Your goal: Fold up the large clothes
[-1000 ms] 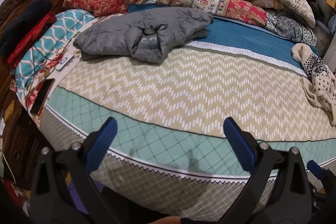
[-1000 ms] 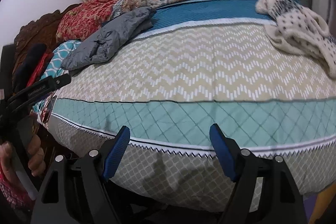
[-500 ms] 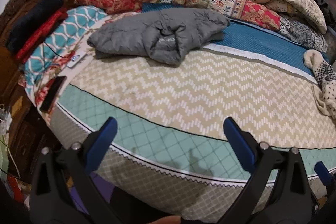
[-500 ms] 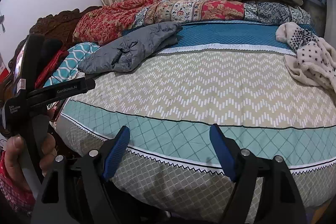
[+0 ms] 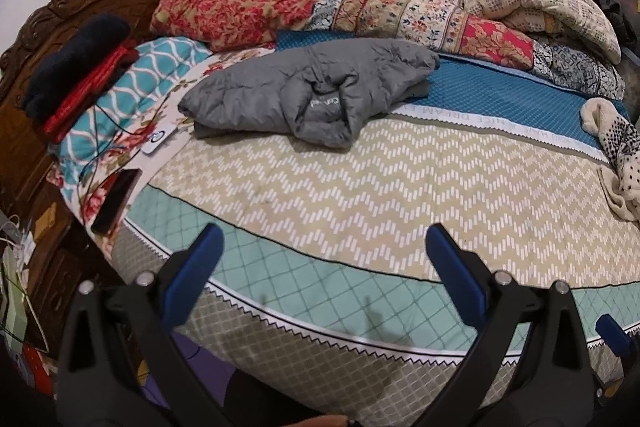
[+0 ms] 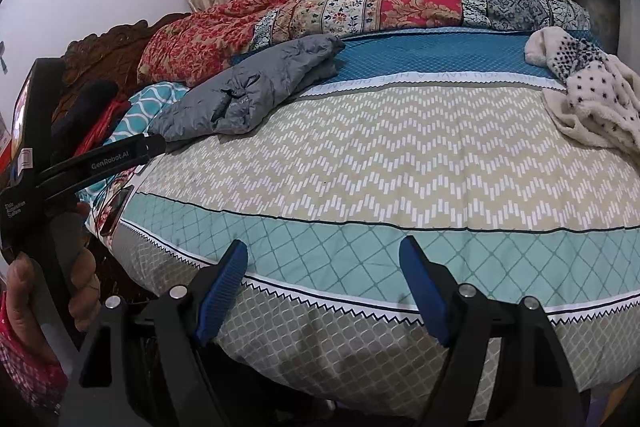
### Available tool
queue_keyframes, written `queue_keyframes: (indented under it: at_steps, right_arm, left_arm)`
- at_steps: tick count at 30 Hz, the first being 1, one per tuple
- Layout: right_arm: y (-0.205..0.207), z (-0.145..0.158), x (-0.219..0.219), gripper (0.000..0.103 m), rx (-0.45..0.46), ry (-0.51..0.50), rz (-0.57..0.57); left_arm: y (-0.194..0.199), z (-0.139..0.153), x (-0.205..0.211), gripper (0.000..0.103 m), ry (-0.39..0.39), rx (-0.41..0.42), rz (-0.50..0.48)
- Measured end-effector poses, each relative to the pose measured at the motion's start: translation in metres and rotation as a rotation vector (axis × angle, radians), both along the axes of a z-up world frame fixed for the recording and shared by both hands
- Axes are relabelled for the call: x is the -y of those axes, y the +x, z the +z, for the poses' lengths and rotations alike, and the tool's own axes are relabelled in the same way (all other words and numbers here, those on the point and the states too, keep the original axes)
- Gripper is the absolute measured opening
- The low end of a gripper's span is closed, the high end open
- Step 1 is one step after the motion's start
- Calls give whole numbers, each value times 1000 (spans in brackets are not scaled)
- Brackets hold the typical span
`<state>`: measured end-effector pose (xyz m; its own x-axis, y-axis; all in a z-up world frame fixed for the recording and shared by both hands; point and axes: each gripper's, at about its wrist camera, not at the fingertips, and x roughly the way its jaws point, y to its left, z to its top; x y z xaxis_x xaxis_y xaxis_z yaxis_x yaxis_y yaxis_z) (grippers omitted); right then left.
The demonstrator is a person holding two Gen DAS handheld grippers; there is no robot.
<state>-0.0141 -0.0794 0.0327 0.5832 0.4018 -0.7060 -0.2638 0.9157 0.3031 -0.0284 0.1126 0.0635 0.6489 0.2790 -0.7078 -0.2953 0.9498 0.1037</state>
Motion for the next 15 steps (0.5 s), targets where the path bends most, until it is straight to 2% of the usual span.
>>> queue_keyframes:
  at_steps: [8,15]
  right_arm:
    - [-1,-1,0,80,-5,-1,0]
    - [1,-3,0,80,-17,1,3]
  left_arm:
    - [-5,8,1,97,12,24,-7]
    - [-8,11,-3,97,-10,35,-8]
